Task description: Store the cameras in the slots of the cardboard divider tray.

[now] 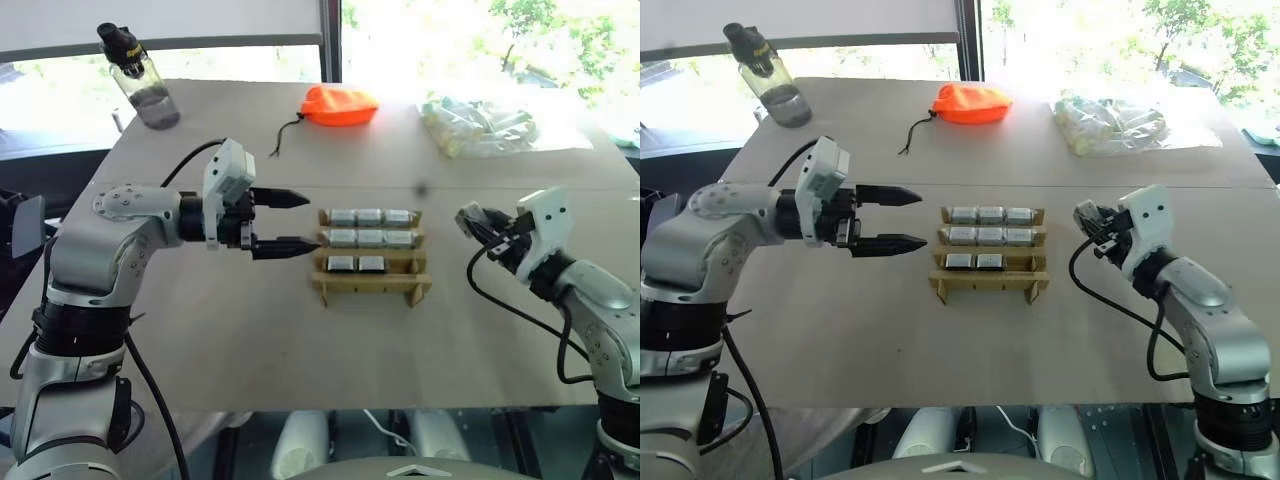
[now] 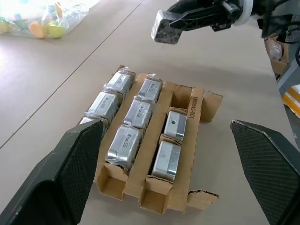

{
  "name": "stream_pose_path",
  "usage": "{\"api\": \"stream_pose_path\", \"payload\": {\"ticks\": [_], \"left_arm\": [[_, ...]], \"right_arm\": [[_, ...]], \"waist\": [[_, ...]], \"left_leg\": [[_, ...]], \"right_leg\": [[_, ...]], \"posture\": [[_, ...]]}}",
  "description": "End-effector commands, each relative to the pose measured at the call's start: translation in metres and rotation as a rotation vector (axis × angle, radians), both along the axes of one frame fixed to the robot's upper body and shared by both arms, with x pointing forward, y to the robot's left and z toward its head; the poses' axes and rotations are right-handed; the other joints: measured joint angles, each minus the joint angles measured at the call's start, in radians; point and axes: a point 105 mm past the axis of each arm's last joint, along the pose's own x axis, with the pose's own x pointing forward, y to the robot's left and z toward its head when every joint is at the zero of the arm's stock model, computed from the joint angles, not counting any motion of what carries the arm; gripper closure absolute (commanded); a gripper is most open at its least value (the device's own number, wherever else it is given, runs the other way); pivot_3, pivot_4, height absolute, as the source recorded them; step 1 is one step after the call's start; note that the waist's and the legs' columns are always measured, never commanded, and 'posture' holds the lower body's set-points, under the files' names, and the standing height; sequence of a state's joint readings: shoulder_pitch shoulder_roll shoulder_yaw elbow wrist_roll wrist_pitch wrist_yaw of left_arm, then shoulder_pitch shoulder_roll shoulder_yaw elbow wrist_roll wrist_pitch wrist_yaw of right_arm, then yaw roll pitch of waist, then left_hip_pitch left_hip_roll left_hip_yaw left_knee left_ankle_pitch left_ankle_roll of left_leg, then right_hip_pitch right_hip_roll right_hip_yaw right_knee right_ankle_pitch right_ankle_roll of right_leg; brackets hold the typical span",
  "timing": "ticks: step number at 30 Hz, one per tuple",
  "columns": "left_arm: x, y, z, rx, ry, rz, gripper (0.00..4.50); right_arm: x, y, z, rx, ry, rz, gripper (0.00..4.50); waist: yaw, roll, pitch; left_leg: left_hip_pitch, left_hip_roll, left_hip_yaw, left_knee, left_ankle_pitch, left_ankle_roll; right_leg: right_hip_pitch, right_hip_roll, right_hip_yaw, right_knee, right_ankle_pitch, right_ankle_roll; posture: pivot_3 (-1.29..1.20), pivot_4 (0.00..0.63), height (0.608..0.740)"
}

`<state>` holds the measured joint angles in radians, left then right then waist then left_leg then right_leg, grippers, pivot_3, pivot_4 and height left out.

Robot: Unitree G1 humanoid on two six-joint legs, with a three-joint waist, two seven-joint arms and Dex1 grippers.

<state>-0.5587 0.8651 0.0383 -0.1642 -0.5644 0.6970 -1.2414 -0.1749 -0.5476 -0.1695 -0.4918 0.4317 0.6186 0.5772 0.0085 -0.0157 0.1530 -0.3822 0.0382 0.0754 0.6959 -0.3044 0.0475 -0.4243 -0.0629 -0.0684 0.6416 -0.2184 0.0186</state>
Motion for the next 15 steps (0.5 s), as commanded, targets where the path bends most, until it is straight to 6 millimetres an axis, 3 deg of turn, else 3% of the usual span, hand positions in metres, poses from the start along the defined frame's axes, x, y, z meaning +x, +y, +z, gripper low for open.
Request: {"api": "stream_pose_path", "payload": {"ticks": [1, 4, 8, 11, 15], "left_arm": [[-0.01, 0.002, 0.013, 0.004, -0.06, -0.008, 0.0], [-0.014, 0.001, 0.014, -0.003, -0.07, 0.001, 0.0], [-0.026, 0.0, 0.011, -0.003, -0.056, -0.004, 0.0], [-0.028, 0.003, 0.009, 0.011, -0.059, 0.024, 0.0], [-0.035, 0.005, 0.009, 0.017, -0.05, 0.023, 0.0]], "right_arm": [[-0.026, 0.028, 0.013, -0.064, -0.054, 0.357, 3.72], [-0.041, 0.036, 0.005, -0.14, 0.001, 0.576, 3.72], [-0.04, 0.036, -0.008, -0.297, 0.046, 0.768, 3.72], [-0.031, 0.027, -0.02, -0.472, 0.07, 0.865, 3.72], [-0.012, 0.034, -0.014, -0.491, 0.054, 0.921, 3.72]], "waist": [[-0.001, 0.0, 0.0], [0.002, -0.001, 0.001], [0.001, -0.002, 0.002], [0.003, -0.003, 0.002], [0.002, -0.003, 0.003]], "left_leg": [[0.0, 0.0, 0.0, 0.0, 0.0, 0.0], [0.0, 0.001, -0.001, -0.001, 0.0, 0.0], [0.001, 0.001, 0.0, 0.0, -0.001, 0.002], [0.001, 0.001, 0.001, 0.0, -0.001, 0.002], [0.001, 0.001, 0.0, 0.0, 0.0, 0.0]], "right_leg": [[0.0, 0.0, 0.0, 0.0, 0.0, 0.0], [0.0, 0.0, 0.0, 0.0, 0.0, 0.0], [0.0, 0.0, 0.0, 0.0, 0.0, 0.0], [0.0, -0.001, 0.0, 0.0, 0.0, 0.0], [0.0, 0.0, 0.0, 0.0, 0.0, 0.0]], "posture": [[0.0, 0.15, 0.74], [0.0, 0.15, 0.74], [0.0, 0.15, 0.74], [0.0, 0.15, 0.74], [0.0, 0.15, 0.74]]}}
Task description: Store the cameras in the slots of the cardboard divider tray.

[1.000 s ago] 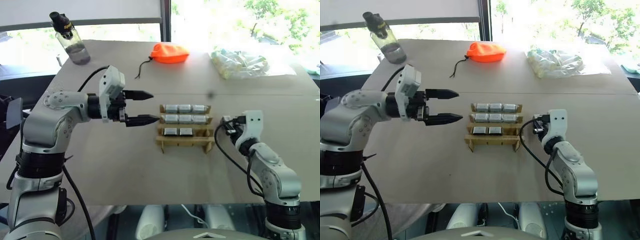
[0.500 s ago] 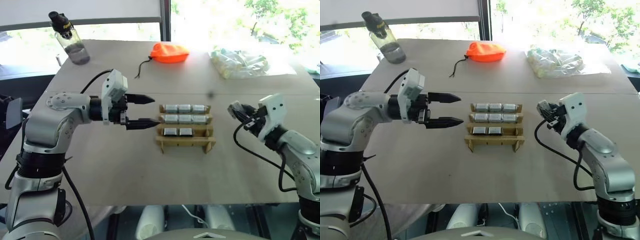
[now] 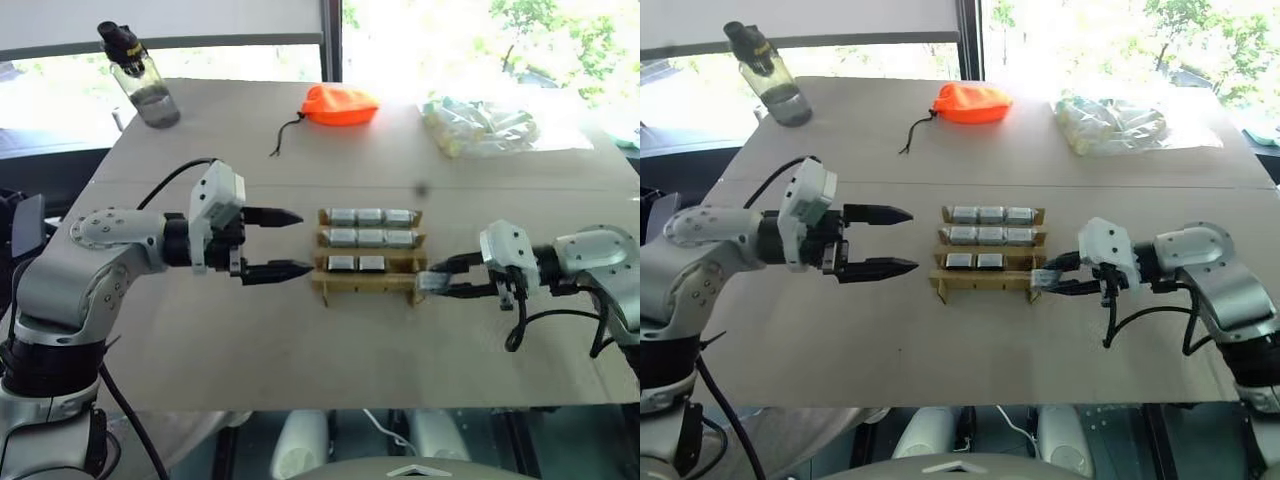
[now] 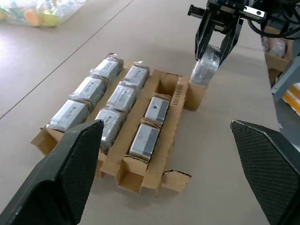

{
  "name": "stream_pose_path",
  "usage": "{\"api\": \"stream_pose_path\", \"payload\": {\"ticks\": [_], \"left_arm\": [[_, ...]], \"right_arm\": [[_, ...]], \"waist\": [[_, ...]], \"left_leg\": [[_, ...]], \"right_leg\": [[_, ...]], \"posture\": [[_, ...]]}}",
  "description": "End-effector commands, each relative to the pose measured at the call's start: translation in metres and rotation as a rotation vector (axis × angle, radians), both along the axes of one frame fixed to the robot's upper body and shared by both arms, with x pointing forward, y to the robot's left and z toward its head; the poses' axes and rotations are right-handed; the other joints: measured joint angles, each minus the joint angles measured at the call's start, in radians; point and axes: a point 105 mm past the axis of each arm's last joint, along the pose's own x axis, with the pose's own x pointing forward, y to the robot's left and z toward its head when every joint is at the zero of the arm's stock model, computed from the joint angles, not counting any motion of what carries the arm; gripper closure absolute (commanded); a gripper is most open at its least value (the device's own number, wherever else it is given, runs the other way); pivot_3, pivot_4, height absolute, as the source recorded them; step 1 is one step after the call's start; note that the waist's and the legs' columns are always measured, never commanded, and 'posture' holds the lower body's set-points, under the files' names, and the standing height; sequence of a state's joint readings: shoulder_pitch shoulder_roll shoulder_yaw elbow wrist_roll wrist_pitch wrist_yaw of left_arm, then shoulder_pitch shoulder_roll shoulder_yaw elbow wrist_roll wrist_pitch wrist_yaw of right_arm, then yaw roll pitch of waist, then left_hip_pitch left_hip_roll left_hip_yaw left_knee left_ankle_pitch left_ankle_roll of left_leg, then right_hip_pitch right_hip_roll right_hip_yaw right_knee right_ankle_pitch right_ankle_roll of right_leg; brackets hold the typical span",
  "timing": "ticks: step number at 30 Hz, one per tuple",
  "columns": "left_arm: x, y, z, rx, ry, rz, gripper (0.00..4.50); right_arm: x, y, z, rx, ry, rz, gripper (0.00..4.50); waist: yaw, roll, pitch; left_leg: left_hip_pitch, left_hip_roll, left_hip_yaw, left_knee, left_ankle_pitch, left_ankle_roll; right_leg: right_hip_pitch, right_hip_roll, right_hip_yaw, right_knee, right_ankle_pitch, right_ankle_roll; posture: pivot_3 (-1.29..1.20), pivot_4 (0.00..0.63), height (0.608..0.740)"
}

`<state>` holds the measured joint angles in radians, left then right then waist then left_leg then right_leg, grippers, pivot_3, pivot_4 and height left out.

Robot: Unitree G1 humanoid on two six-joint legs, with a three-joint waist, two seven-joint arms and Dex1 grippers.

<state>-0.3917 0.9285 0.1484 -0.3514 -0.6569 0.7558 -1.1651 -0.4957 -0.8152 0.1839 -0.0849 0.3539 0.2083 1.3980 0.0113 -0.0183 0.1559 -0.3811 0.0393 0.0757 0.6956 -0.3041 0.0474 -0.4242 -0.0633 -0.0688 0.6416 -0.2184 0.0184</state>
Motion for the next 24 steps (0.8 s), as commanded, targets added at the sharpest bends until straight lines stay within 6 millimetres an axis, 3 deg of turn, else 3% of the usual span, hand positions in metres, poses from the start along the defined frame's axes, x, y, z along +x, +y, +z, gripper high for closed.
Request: {"api": "stream_pose_path", "payload": {"ticks": [1, 13, 24], "left_arm": [[-0.01, -0.002, 0.012, 0.001, -0.052, -0.018, 0.0], [-0.013, -0.001, 0.007, 0.001, -0.057, 0.022, 0.0], [-0.012, -0.001, 0.009, 0.007, -0.054, 0.011, 0.0]], "right_arm": [[0.01, 0.003, 0.005, -0.016, -0.026, 0.056, 3.72], [0.031, 0.024, 0.019, 0.046, -0.023, 0.083, 3.72], [0.043, 0.031, 0.008, 0.055, -0.008, 0.039, 3.72]], "waist": [[0.0, 0.0, 0.0], [0.002, 0.001, 0.001], [0.001, 0.001, 0.001]], "left_leg": [[0.0, 0.0, 0.0, 0.0, 0.0, 0.0], [-0.001, 0.0, 0.0, 0.0, 0.0, 0.0], [-0.001, 0.0, 0.0, 0.0, 0.0, -0.001]], "right_leg": [[0.0, 0.0, 0.0, 0.0, 0.0, 0.0], [0.0, -0.001, -0.001, 0.0, 0.0, 0.0], [0.0, -0.001, -0.004, 0.0, 0.0, 0.0]], "posture": [[0.0, 0.15, 0.74], [0.0, 0.15, 0.74], [0.0, 0.15, 0.74]]}}
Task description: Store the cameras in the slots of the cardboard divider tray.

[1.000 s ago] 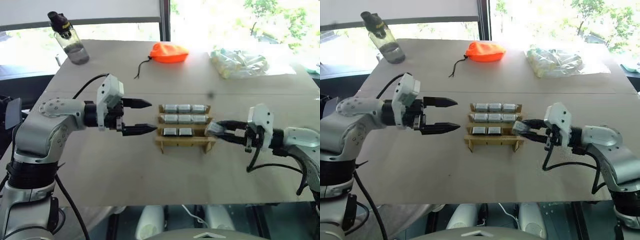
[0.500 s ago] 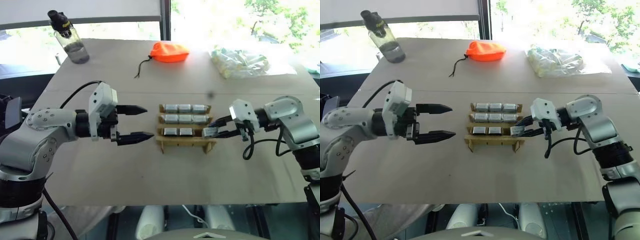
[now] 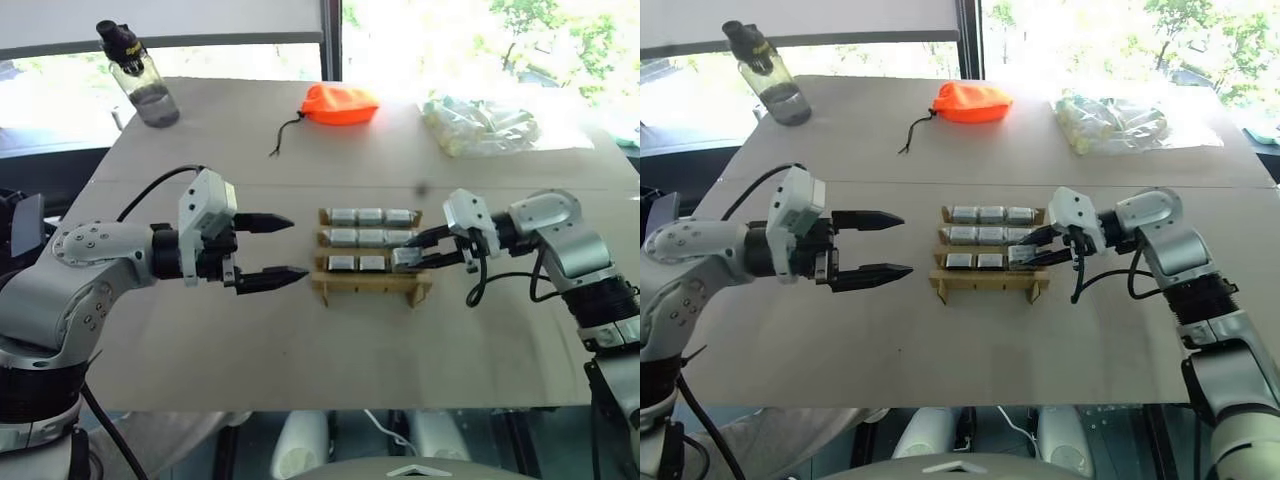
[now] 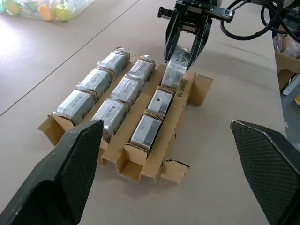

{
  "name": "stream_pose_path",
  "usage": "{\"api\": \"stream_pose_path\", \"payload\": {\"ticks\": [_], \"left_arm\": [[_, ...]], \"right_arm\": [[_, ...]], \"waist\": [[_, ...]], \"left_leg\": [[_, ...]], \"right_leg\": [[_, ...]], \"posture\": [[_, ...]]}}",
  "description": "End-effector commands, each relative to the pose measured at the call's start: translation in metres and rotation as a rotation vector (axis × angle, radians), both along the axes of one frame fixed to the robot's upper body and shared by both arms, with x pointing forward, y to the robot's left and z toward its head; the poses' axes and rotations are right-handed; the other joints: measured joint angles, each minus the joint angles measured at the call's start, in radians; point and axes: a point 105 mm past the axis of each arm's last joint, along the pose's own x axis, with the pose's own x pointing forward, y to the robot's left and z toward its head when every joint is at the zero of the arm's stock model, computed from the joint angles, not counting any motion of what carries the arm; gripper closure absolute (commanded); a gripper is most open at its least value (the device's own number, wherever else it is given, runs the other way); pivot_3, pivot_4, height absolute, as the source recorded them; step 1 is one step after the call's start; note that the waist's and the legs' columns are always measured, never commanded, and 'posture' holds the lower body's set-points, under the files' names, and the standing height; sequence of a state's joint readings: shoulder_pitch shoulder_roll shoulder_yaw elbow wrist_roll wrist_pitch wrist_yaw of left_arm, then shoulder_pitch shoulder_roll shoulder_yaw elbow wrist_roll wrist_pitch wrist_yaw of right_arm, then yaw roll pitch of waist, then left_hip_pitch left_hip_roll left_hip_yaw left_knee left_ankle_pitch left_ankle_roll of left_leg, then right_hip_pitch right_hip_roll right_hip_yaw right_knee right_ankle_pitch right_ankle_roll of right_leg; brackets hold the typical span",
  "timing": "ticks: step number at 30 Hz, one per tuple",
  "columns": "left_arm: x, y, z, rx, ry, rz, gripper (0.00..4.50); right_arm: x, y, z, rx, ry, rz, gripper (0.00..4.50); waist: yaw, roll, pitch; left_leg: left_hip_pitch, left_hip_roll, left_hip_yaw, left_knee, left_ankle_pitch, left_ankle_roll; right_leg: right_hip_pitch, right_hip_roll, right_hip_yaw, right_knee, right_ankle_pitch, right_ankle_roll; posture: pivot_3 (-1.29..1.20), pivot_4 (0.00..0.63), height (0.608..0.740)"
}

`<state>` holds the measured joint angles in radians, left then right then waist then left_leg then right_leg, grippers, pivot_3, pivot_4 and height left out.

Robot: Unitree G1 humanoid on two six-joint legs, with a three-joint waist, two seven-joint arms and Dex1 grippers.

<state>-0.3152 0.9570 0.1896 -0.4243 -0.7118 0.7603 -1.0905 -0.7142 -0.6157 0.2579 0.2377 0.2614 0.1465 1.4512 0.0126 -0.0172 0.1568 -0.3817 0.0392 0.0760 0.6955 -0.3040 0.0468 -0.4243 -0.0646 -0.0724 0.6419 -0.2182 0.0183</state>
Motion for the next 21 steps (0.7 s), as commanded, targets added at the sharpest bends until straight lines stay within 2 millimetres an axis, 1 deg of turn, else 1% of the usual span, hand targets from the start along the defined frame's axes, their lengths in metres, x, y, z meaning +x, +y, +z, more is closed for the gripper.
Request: {"api": "stream_pose_path", "payload": {"ticks": [1, 6, 12, 13, 14, 18, 19, 21], "left_arm": [[-0.004, -0.003, 0.01, 0.005, -0.042, -0.029, 0.0], [-0.005, -0.002, 0.01, 0.015, -0.039, -0.037, 0.0], [-0.01, -0.002, 0.01, 0.022, -0.043, -0.088, 0.0], [-0.01, -0.002, 0.01, 0.023, -0.043, -0.09, 0.0], [-0.01, -0.002, 0.01, 0.024, -0.043, -0.091, 0.0], [-0.01, -0.002, 0.009, 0.025, -0.042, -0.096, 0.0], [-0.01, -0.002, 0.009, 0.024, -0.043, -0.097, 0.0], [-0.009, -0.001, 0.009, 0.026, -0.043, -0.092, 0.0]], "right_arm": [[0.004, 0.002, 0.008, -0.002, -0.049, 0.007, 3.72], [0.002, 0.001, 0.0, -0.027, -0.02, 0.014, 3.72], [0.0, 0.002, -0.004, -0.029, 0.007, 0.013, 3.72], [0.0, 0.002, -0.004, -0.028, 0.009, 0.013, 2.69], [0.0, 0.003, -0.003, -0.018, 0.008, 0.007, 2.33], [0.002, 0.004, 0.002, 0.012, 0.002, -0.008, 0.56], [0.003, 0.004, 0.004, 0.02, -0.007, -0.015, 0.05], [0.001, 0.001, 0.01, 0.05, -0.012, -0.026, 0.02]], "waist": [[0.0, 0.0, 0.0], [0.0, 0.0, 0.0], [0.001, 0.0, 0.0], [0.001, 0.0, 0.0], [0.0, 0.0, 0.0], [-0.001, 0.001, 0.0], [-0.001, 0.001, 0.0], [0.0, 0.001, 0.001]], "left_leg": [[0.0, 0.0, 0.0, 0.0, 0.0, 0.0], [0.0, 0.0, 0.0, 0.0, 0.0, 0.0], [0.0, 0.0, 0.0, 0.0, 0.0, 0.0], [0.0, 0.0, 0.0, 0.0, 0.0, 0.0], [0.0, 0.0, 0.0, 0.0, 0.0, 0.0], [0.0, 0.0, 0.0, 0.0, 0.0, 0.0], [0.0, 0.0, 0.0, 0.0, 0.0, 0.0], [0.0, 0.0, 0.0, 0.0, 0.0, 0.0]], "right_leg": [[0.0, 0.0, 0.0, 0.0, 0.0, 0.0], [0.0, 0.0, -0.001, 0.0, 0.0, 0.0], [0.0, 0.0, -0.001, 0.0, 0.0, 0.0], [0.0, 0.0, -0.001, 0.0, 0.0, 0.0], [0.0, 0.0, -0.001, 0.0, 0.0, 0.0], [0.0, 0.0, -0.001, 0.0, 0.0, 0.0], [0.0, 0.0, -0.001, 0.0, 0.0, 0.0], [0.0, 0.0, -0.001, 0.0, 0.0, 0.0]], "posture": [[0.0, 0.15, 0.74], [0.0, 0.15, 0.74], [0.0, 0.15, 0.74], [0.0, 0.15, 0.74], [0.0, 0.15, 0.74], [0.0, 0.15, 0.74], [0.0, 0.15, 0.74], [0.0, 0.15, 0.74]]}}
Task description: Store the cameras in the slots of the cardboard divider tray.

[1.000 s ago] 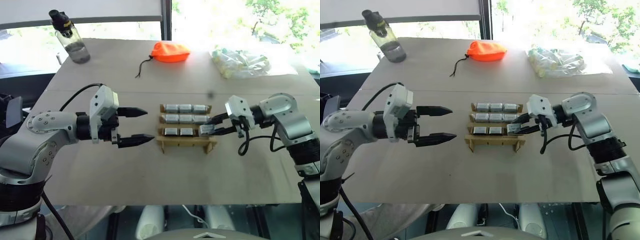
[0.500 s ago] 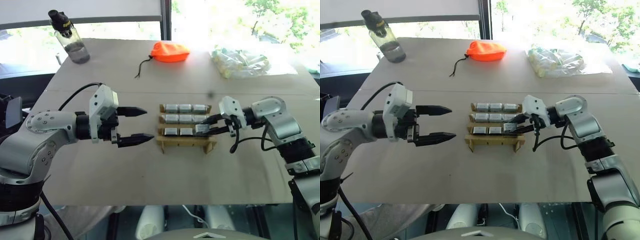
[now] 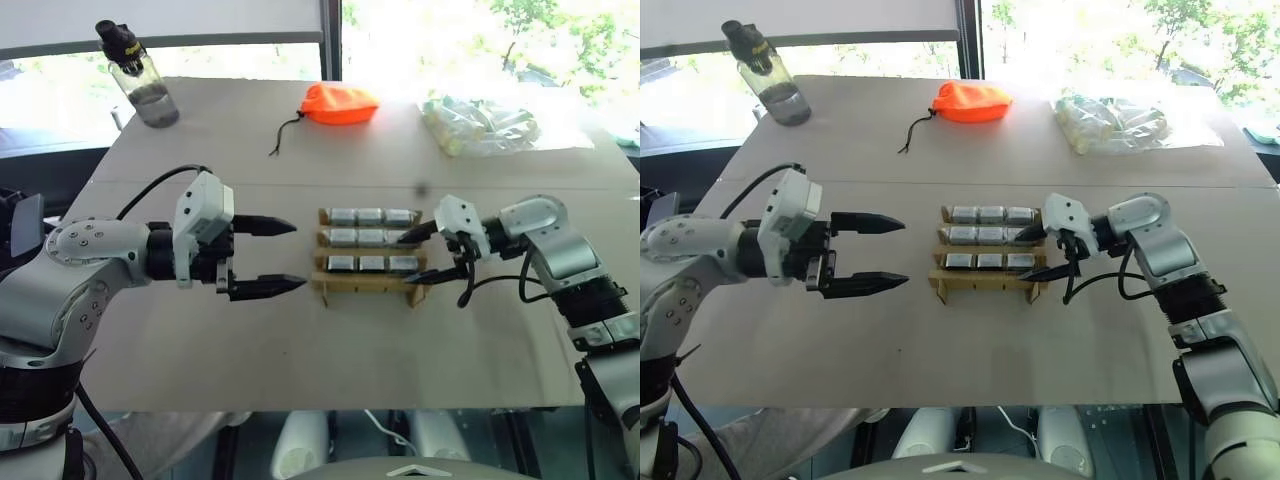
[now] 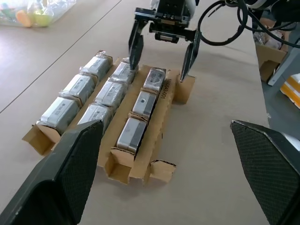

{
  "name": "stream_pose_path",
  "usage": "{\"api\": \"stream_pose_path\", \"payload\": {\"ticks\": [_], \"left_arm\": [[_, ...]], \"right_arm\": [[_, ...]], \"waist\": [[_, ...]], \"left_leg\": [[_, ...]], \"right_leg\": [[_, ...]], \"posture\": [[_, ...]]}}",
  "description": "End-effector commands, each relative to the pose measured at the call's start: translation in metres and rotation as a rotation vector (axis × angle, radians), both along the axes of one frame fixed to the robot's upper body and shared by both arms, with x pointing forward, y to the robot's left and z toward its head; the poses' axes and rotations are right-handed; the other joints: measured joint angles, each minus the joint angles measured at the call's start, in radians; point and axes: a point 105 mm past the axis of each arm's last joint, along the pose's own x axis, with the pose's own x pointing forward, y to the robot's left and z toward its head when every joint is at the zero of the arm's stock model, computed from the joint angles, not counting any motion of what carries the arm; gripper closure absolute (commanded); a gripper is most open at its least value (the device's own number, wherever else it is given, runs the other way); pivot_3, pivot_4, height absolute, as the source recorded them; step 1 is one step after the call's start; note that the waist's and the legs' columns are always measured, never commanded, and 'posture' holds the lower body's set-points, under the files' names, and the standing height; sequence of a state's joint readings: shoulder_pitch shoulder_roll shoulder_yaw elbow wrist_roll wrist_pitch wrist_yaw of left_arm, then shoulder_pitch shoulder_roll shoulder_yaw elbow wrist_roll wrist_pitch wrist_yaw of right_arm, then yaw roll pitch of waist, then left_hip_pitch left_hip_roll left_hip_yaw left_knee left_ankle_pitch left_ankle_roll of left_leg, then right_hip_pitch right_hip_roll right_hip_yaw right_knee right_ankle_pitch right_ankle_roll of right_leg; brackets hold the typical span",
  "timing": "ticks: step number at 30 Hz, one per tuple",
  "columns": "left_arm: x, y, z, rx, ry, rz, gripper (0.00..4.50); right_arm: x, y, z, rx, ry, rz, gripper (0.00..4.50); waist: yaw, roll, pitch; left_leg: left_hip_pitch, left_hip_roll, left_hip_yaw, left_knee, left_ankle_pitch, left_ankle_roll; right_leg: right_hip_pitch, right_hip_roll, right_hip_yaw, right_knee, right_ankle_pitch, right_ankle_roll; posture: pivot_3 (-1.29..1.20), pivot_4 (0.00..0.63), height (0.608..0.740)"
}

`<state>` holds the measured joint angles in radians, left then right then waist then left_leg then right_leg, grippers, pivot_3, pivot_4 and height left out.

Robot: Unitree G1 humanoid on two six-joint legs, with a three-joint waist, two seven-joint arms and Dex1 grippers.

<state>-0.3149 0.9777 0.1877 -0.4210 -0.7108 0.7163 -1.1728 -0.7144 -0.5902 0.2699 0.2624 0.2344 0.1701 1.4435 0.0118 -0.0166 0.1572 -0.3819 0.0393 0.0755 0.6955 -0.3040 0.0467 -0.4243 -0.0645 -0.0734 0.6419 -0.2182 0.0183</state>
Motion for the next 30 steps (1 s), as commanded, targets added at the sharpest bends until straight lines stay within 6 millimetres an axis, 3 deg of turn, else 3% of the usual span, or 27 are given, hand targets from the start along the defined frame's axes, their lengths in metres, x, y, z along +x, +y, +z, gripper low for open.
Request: {"api": "stream_pose_path", "payload": {"ticks": [1, 6, 9, 16, 19, 25, 30], "left_arm": [[0.0, 0.001, 0.005, 0.013, -0.031, 0.001, 0.0], [0.004, 0.011, -0.011, 0.017, 0.025, 0.086, 0.0], [0.005, 0.021, -0.03, 0.025, 0.095, 0.189, 0.0], [0.005, 0.036, -0.071, -0.022, 0.103, 0.307, 0.0], [0.006, 0.043, -0.092, -0.038, 0.094, 0.388, 0.0], [0.011, 0.051, -0.105, -0.087, -0.003, 0.477, 0.0], [0.011, 0.054, -0.11, -0.115, -0.053, 0.49, 0.0]], "right_arm": [[-0.004, -0.006, 0.023, 0.075, -0.051, -0.016, 0.02], [-0.018, -0.035, 0.032, 0.157, -0.031, -0.119, 0.02], [-0.027, -0.062, 0.029, 0.226, -0.04, -0.236, 0.02], [-0.05, -0.108, 0.003, 0.257, -0.032, -0.493, 0.02], [-0.064, -0.129, -0.02, 0.293, -0.022, -0.66, 0.02], [-0.081, -0.143, -0.049, 0.307, -0.023, -0.809, 0.02], [-0.079, -0.147, -0.054, 0.307, -0.046, -0.851, 0.02]], "waist": [[0.002, 0.0, 0.0], [0.003, 0.001, 0.0], [0.002, 0.0, 0.0], [0.003, 0.001, 0.0], [0.003, 0.001, -0.001], [0.003, 0.001, -0.001], [0.001, 0.001, -0.001]], "left_leg": [[0.0, 0.0, 0.0, 0.0, 0.0, 0.0], [-0.001, 0.0, -0.001, 0.0, 0.0, 0.0], [-0.001, 0.0, -0.001, 0.0, 0.0, 0.0], [0.002, 0.0, 0.0, -0.003, 0.0, 0.0], [0.003, 0.0, 0.0, -0.004, 0.0, 0.0], [0.004, 0.0, 0.002, -0.006, 0.0, 0.0], [0.006, 0.0, 0.004, -0.006, -0.002, 0.003]], "right_leg": [[0.0, 0.0, 0.0, 0.0, 0.0, 0.0], [0.0, -0.002, -0.002, -0.001, 0.0, 0.0], [0.0, -0.002, -0.002, -0.001, 0.0, 0.0], [0.001, -0.002, -0.001, 0.0, 0.0, 0.0], [0.001, -0.002, 0.001, 0.0, 0.0, 0.0], [0.001, -0.002, 0.005, -0.001, 0.0, 0.0], [0.002, -0.002, 0.005, 0.0, 0.0, 0.0]], "posture": [[0.0, 0.15, 0.74], [0.0, 0.15, 0.74], [0.0, 0.15, 0.74], [0.0, 0.15, 0.74], [0.0, 0.15, 0.74], [0.0, 0.15, 0.74], [0.0, 0.15, 0.74]]}}
